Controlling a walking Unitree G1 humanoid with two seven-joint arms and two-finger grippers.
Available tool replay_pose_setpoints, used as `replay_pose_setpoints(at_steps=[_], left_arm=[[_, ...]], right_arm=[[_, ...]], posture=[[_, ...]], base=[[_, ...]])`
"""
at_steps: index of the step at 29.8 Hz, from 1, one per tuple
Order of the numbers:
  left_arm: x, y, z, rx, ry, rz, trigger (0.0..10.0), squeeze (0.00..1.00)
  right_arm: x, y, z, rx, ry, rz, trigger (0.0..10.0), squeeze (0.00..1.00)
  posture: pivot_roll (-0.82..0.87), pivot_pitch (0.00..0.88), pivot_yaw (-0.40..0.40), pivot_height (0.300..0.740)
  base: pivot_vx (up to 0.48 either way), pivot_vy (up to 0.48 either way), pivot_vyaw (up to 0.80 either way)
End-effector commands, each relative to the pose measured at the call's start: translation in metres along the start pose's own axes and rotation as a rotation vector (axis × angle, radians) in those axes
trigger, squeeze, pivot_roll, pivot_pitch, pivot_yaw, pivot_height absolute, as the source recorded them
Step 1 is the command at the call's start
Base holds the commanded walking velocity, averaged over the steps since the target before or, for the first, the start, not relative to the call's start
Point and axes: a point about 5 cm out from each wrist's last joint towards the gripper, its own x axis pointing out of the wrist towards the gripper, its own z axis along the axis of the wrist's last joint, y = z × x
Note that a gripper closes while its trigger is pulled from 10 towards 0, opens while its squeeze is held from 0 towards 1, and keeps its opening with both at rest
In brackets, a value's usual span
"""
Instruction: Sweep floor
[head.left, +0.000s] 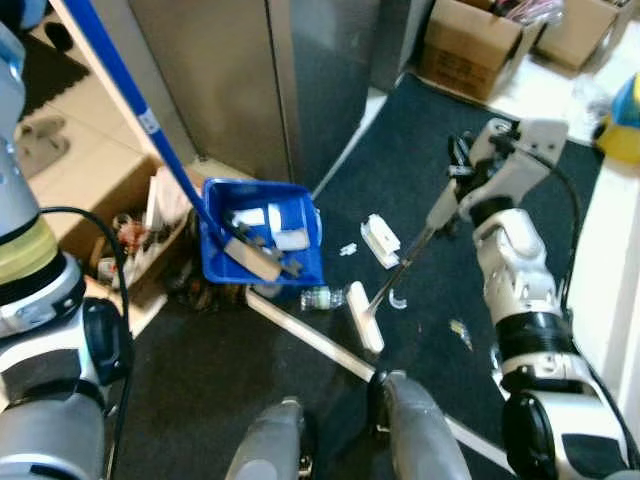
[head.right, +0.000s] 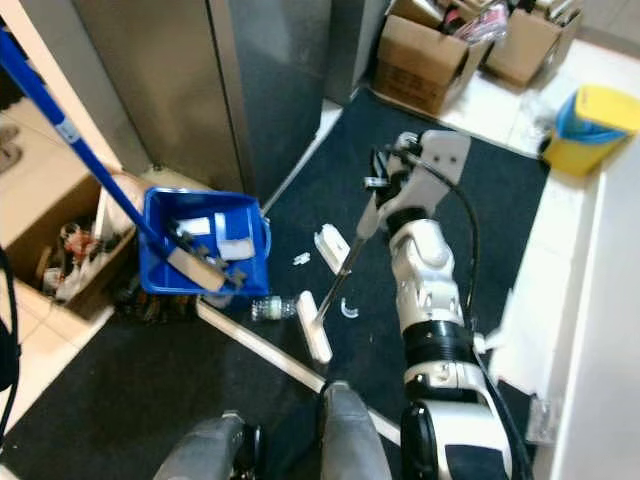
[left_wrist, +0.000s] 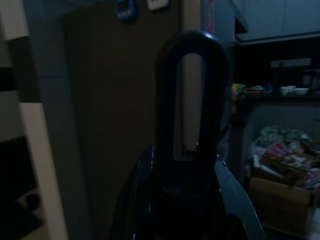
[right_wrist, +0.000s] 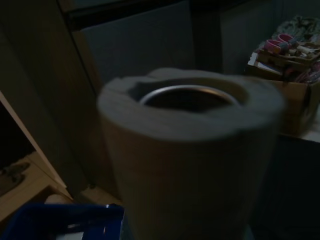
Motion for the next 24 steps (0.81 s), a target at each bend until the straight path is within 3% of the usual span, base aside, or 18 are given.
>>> replay_pose_setpoints(at_steps=[1, 10, 24], left_arm=[[-0.0032, 0.0042, 0.0121, 0.03, -0.06, 0.016, 10.0, 0.0], [-0.0041, 0.0044, 0.0104, 0.044, -0.046, 0.014, 10.0, 0.0], [-0.0055, -0.0031, 0.0091, 0.189, -0.038, -0.069, 10.0, 0.0]], right_arm=[[0.0007, 0.0021, 0.0024, -0.001, -0.019, 0.006, 10.0, 0.0], [0.0004, 0.0022, 0.0017, -0.001, -0.018, 0.006, 10.0, 0.0], [-0.0018, 0.0008, -0.001, -0.001, -0.012, -0.002, 10.0, 0.0]], posture=[[0.06, 0.072, -0.005, 0.74], [0.06, 0.074, -0.004, 0.74], [0.07, 0.08, -0.001, 0.74]], base=[[0.472, 0.0, 0.0], [0.421, 0.0, 0.0], [0.0, 0.0, 0.0]])
